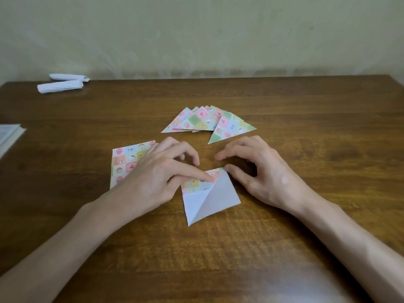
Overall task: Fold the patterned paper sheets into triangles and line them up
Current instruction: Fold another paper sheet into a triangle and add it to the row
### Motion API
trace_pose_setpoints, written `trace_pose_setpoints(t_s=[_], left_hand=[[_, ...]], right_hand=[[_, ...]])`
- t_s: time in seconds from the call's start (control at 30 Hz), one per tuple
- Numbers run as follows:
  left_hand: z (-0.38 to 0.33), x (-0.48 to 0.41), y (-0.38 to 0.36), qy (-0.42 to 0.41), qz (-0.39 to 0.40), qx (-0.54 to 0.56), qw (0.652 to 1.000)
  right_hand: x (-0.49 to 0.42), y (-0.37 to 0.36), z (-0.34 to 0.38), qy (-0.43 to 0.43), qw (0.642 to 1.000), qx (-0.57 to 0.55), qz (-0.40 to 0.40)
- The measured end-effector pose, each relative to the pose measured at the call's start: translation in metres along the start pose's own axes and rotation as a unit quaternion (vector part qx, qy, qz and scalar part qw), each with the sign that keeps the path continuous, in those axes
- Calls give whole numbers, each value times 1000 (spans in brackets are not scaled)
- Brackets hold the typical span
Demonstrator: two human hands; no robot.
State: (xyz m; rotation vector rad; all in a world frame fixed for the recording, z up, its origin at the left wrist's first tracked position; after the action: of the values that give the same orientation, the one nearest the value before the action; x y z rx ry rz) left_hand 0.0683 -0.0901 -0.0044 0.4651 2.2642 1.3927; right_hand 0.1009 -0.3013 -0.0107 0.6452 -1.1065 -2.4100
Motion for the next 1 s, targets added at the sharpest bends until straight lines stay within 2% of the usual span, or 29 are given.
trace_pose_setpoints(t_s=[0.2,0.4,0.53,0.63,0.8,1.0], left_hand=[[-4,-2,2,-31,-19,-23,999],[-17,8,12,-16,40,-43,998],[-25,11,12,-41,38,-88,995],[-26,9,12,-49,12,-77,996],[-12,4,5,-7,1,-26,1000],[-8,1,1,71,-48,29,996]], right_hand=[[0,4,-4,20,999,-18,42],[3,3,-3,13,996,-36,84],[3,3,-1,29,997,-36,68],[3,4,-1,30,997,-50,48],[3,4,-4,26,997,-52,45],[-1,-4,-4,13,999,-28,32]])
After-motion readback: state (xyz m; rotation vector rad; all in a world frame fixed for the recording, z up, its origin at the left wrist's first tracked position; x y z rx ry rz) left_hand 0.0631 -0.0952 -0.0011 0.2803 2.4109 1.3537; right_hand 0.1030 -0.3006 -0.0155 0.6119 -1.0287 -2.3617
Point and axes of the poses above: each hand's wrist, its own x-axis away from the middle knuckle, its own y-axis out of the back of the hand, z = x × y, the point moved 5 cm from there along -x, towards the middle knuckle, and after that the axes turned 1 degree about z, right-handed, at the moved point
